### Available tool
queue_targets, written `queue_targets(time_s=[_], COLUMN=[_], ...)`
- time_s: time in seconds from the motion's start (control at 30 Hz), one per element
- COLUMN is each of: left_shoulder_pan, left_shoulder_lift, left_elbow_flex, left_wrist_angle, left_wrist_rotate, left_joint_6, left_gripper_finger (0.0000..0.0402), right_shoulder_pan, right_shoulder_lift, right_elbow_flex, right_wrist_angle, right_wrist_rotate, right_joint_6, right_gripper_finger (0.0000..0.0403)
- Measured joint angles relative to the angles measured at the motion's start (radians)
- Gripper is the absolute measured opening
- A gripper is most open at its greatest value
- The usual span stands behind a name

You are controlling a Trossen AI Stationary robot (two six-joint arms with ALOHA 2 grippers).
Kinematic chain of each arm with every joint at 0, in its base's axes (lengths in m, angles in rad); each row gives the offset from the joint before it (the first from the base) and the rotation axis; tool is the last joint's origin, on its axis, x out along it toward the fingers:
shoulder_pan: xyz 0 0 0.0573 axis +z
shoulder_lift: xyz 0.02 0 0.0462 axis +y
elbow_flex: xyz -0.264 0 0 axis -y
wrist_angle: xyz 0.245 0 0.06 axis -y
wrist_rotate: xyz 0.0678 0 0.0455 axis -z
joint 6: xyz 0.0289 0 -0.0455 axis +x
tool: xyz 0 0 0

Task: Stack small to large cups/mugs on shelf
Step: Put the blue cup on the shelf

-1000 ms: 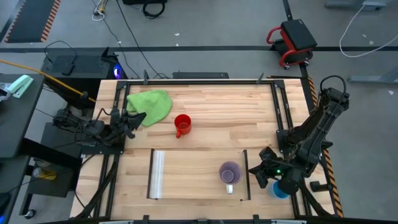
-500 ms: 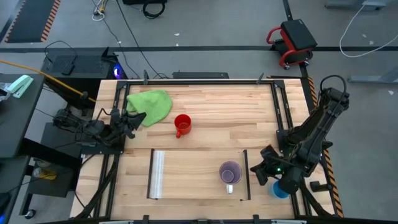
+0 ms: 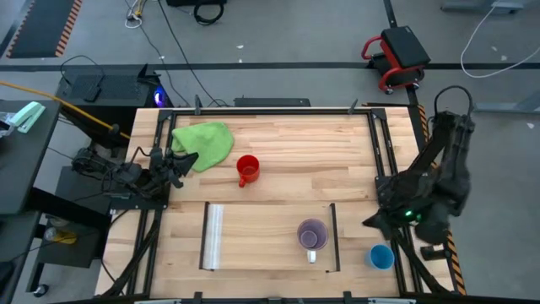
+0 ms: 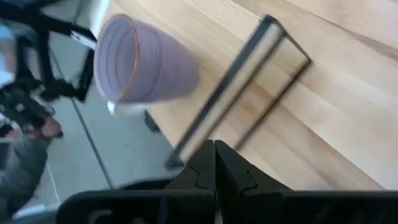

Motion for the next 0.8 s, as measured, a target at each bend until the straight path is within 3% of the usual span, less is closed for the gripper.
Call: queue_targets(time_s=[0.2,0.37,0.5,0.8], left_shoulder_pan=[0.000,0.000,0.000,0.000], left_shoulder_lift=[0.000,0.000,0.000,0.000], left_elbow_flex=[0.000,0.000,0.000,0.000], left_wrist_angle=[0.002,0.003,0.002,0.001], left_wrist_rotate=[0.000,0.000,0.000,0.000], left_joint_6=[-0.001,-0.025,-0.051,-0.104], left_gripper_finger=[0.0059,0.0058,0.0063,0.0057], right_shoulder_pan=[0.062,0.099,0.141,0.217], right_shoulder_lift=[0.073,0.126,0.199,0.397], right_elbow_flex=[0.284,0.327,0.308,0.298], right_wrist_angle=[-0.388,-0.385,-0.386,-0.384], right_wrist_rotate=[-0.189,-0.253,-0.433,-0.442], right_joint_6=[0.124,0.166,0.189,0.315], right_gripper_finger=[0.0004,0.0004,0.0004,0.0010])
